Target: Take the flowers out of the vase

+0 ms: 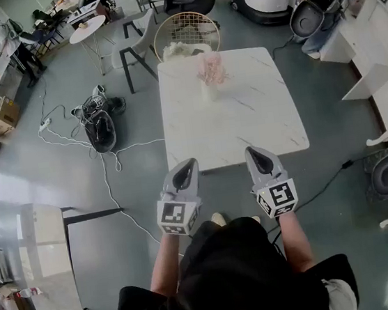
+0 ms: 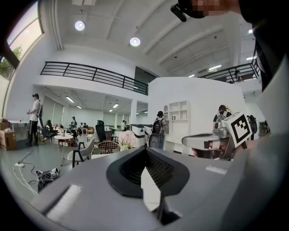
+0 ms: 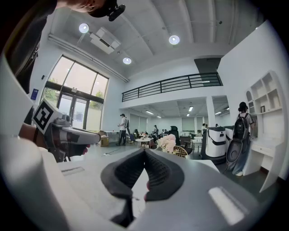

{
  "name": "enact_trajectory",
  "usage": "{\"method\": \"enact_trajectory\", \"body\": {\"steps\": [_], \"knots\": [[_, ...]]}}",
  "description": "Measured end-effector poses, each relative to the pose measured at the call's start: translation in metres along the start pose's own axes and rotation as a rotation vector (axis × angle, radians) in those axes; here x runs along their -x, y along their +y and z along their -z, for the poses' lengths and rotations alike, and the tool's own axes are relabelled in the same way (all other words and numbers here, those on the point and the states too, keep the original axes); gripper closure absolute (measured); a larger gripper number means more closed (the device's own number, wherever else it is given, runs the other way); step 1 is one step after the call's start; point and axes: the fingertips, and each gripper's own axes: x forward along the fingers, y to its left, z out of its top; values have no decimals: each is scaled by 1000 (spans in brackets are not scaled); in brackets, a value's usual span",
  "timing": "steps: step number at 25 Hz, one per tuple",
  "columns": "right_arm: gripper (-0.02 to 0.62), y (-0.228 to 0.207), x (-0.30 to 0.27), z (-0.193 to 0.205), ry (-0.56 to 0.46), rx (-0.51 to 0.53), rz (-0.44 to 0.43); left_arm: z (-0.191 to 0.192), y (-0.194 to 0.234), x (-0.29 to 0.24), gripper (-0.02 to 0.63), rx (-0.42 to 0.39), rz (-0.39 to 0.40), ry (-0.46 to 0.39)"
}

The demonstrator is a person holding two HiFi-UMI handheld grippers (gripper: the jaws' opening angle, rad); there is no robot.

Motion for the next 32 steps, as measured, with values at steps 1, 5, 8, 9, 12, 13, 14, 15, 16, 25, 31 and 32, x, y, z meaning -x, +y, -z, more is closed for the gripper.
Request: {"method": "enact_trajectory", "body": {"steps": [1, 5, 8, 9, 12, 13, 14, 15, 16, 25, 31, 32], "knots": [[592, 1, -2, -1, -1, 2, -3, 0, 2, 0, 598, 0, -2, 0], [592, 3, -6, -1, -1, 7, -15, -2, 6, -1, 598, -3, -10, -5], [592, 10, -8, -3, -19, 9, -31, -3, 10, 2, 598, -1, -17, -7], [592, 13, -10, -3, -24, 9, -36, -2, 12, 4, 598, 2, -21, -6], [592, 22, -16, -3, -21, 8, -52, 1, 20, 10, 598, 9, -36, -7], [592, 25, -18, -3, -20, 9, -60, 1, 23, 11, 598, 9, -41, -8], [592, 29, -20, -3, -20, 12, -70, 1, 25, 14, 598, 9, -46, -9], [592, 33, -22, -3, -20, 15, -82, 1, 27, 16, 598, 8, -53, -9], [592, 37, -23, -2, -18, 20, -94, 2, 28, 19, 598, 7, -60, -9], [592, 74, -46, -5, -11, 29, -189, 10, 57, 53, 598, 34, -160, 3], [592, 90, -69, -8, 14, 36, -260, 9, 79, 67, 598, 61, -245, 14], [592, 92, -72, -9, 17, 36, -268, 10, 82, 69, 598, 65, -253, 16]]}}
